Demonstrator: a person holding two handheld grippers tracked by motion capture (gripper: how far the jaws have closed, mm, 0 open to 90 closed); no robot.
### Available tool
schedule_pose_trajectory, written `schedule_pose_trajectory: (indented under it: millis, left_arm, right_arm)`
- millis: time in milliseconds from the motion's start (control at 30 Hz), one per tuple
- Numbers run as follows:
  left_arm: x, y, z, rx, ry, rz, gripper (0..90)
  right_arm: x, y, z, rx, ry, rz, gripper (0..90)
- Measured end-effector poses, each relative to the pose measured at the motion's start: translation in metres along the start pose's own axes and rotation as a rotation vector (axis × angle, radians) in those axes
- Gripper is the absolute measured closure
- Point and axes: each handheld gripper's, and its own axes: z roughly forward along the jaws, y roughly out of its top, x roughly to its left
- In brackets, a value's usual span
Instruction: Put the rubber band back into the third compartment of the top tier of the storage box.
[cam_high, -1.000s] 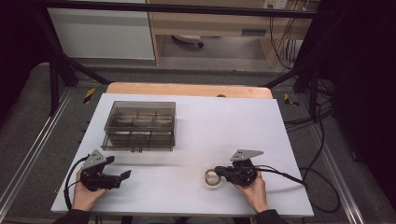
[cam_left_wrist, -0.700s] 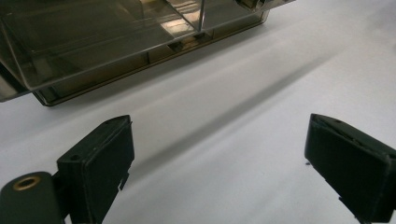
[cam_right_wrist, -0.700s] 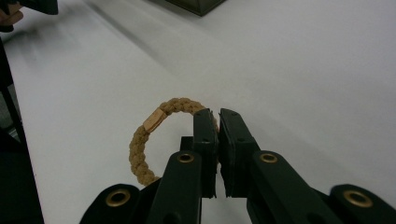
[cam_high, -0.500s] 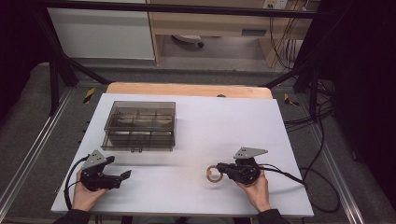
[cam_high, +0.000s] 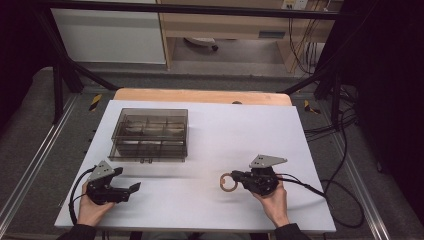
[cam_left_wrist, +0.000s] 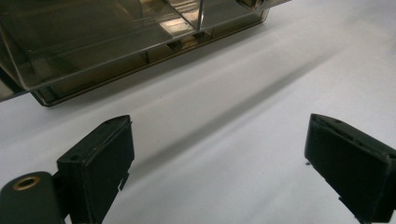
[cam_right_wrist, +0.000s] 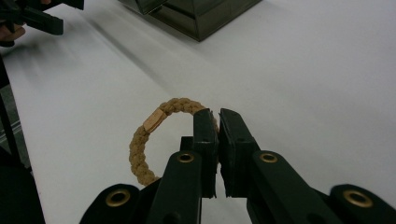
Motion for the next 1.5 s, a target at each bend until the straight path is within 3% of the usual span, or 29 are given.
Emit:
schedule_pose_trajectory:
  millis: [1500]
  left_arm:
    - [0.0, 0.0, -0.001, -0.005, -0.002, -0.001, 7.8]
  right_arm:
    - [0.026, 0.065, 0.025, -0.04, -0.003, -0.055, 86.2]
